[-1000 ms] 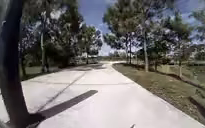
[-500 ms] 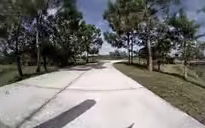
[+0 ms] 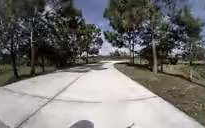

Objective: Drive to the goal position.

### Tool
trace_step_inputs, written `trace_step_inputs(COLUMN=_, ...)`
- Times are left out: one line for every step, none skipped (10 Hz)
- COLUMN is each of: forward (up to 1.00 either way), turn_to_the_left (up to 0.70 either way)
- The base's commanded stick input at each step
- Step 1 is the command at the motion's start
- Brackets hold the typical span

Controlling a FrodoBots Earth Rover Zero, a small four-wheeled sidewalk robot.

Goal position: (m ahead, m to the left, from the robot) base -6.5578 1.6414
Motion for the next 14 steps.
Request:
trace_step_inputs(forward=0.85, turn_to_the_left=0.0)
trace_step_inputs(forward=0.85, turn_to_the_left=0.0)
trace_step_inputs(forward=0.85, turn_to_the_left=0.0)
trace_step_inputs(forward=0.85, turn_to_the_left=0.0)
trace_step_inputs(forward=0.85, turn_to_the_left=0.0)
trace_step_inputs(forward=0.17, turn_to_the_left=0.0)
trace_step_inputs(forward=0.05, turn_to_the_left=0.0)
trace_step_inputs(forward=0.0, turn_to_the_left=-0.07)
trace_step_inputs(forward=0.0, turn_to_the_left=-0.72)
trace_step_inputs(forward=0.0, turn_to_the_left=-0.85)
trace_step_inputs(forward=0.0, turn_to_the_left=-0.85)
trace_step_inputs(forward=0.0, turn_to_the_left=-0.85)
trace_step_inputs(forward=0.0, turn_to_the_left=-0.85)
trace_step_inputs(forward=0.0, turn_to_the_left=-0.85)
